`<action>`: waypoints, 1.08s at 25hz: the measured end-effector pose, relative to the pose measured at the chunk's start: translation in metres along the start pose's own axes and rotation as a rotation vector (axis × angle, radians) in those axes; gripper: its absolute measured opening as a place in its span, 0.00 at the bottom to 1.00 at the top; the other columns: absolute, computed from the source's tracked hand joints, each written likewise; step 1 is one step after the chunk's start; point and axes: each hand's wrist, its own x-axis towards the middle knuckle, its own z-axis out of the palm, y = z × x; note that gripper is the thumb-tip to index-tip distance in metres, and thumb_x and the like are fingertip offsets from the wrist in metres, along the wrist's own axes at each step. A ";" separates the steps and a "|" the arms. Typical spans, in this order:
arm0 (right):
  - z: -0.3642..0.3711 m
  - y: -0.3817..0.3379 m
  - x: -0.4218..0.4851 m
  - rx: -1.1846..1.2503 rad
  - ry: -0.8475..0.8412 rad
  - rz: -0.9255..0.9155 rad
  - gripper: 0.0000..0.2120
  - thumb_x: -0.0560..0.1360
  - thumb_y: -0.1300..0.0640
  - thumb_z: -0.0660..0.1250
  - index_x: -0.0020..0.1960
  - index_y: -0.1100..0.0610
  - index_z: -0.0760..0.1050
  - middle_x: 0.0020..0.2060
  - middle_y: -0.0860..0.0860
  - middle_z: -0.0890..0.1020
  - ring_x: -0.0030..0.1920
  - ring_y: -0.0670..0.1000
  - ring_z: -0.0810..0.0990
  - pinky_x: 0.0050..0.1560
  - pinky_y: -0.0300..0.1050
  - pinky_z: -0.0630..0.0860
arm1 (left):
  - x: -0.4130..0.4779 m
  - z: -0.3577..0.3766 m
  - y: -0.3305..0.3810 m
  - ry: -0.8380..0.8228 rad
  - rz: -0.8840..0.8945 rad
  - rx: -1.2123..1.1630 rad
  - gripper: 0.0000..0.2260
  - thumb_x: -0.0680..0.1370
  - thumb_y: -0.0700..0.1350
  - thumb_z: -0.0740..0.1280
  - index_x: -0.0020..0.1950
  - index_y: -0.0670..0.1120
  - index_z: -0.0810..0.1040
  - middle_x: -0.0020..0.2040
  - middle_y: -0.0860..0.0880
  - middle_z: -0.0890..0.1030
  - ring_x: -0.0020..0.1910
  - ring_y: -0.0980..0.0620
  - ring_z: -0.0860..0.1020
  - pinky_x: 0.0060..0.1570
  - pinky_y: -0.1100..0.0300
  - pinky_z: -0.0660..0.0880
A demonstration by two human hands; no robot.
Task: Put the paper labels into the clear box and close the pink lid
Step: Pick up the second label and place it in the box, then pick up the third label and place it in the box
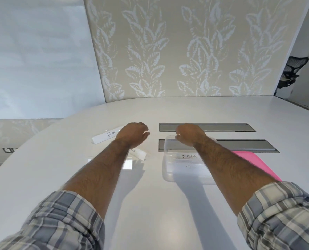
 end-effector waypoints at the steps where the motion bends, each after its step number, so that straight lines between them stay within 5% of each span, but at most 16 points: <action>1: -0.005 -0.013 0.002 0.000 0.015 -0.019 0.16 0.78 0.49 0.61 0.59 0.57 0.78 0.56 0.54 0.81 0.57 0.57 0.80 0.56 0.50 0.76 | -0.012 -0.004 -0.017 0.010 -0.026 0.000 0.17 0.84 0.53 0.57 0.65 0.48 0.79 0.65 0.50 0.79 0.63 0.46 0.77 0.62 0.53 0.72; 13: -0.020 -0.172 0.038 0.118 0.002 -0.173 0.22 0.79 0.44 0.62 0.70 0.52 0.71 0.65 0.52 0.77 0.65 0.55 0.75 0.62 0.51 0.70 | -0.120 -0.015 -0.166 -0.094 -0.323 -0.066 0.19 0.84 0.53 0.57 0.74 0.53 0.71 0.73 0.54 0.72 0.70 0.47 0.72 0.66 0.49 0.71; 27: 0.056 -0.247 0.056 0.062 -0.224 -0.095 0.25 0.76 0.44 0.68 0.67 0.57 0.72 0.62 0.55 0.78 0.62 0.56 0.77 0.60 0.52 0.75 | -0.120 0.050 -0.213 -0.357 -0.260 -0.211 0.26 0.78 0.59 0.66 0.76 0.58 0.66 0.76 0.56 0.67 0.75 0.52 0.66 0.67 0.49 0.66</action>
